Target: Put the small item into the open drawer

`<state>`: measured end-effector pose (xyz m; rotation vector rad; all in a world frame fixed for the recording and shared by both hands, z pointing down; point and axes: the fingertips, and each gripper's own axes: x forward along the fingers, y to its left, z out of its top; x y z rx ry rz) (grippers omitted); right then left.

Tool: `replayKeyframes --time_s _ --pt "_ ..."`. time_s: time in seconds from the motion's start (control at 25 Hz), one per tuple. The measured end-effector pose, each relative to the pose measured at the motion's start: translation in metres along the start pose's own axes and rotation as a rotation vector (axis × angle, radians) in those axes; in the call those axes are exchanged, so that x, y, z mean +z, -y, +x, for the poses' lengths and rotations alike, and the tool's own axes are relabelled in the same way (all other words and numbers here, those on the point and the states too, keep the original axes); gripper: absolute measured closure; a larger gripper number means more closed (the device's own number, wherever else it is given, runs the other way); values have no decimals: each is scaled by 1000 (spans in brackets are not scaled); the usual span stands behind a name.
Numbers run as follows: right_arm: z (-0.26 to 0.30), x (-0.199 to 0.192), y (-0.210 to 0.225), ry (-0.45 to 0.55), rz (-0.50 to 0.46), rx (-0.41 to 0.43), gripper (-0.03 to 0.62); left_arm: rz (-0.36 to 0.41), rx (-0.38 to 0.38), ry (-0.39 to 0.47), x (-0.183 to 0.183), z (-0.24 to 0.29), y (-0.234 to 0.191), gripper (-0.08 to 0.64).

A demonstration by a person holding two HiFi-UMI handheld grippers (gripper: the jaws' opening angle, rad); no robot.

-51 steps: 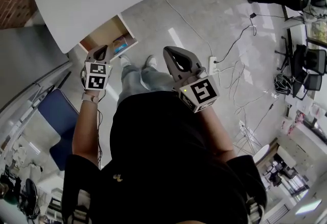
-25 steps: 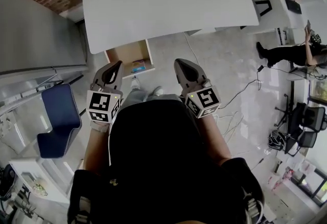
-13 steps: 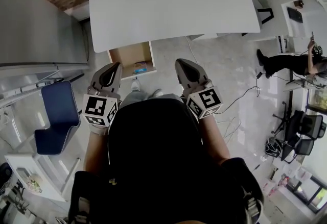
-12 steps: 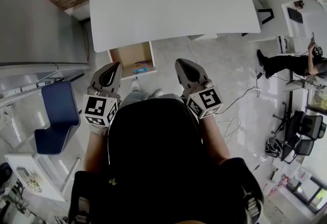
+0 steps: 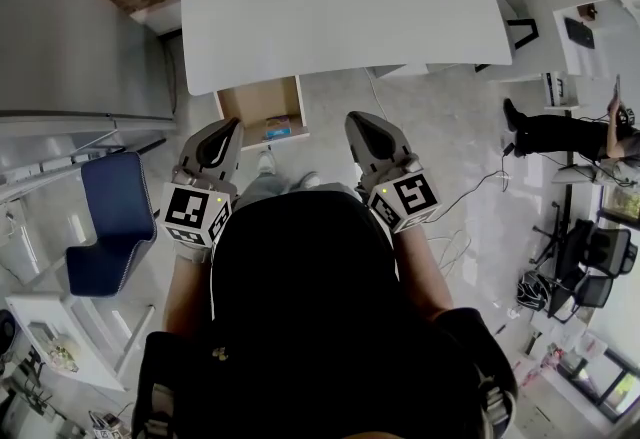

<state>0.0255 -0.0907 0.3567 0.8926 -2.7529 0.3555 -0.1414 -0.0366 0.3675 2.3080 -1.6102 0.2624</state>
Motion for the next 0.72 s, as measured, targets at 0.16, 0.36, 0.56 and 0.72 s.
replayKeyframes --time_s 0.16,0.36,0.56,0.72 --pt "-3 1 -3 -1 10 -11 581 9 -8 10 4 -4 3 557" --pt "-6 -3 -10 -14 1 1 581 6 -7 7 0 -8 4 557" --pt "-11 -6 -14 -28 1 -8 580 0 -12 2 -4 -10 7 557" --pt "-13 -12 -15 -25 -4 -8 581 9 -12 -8 -10 -9 8 558"
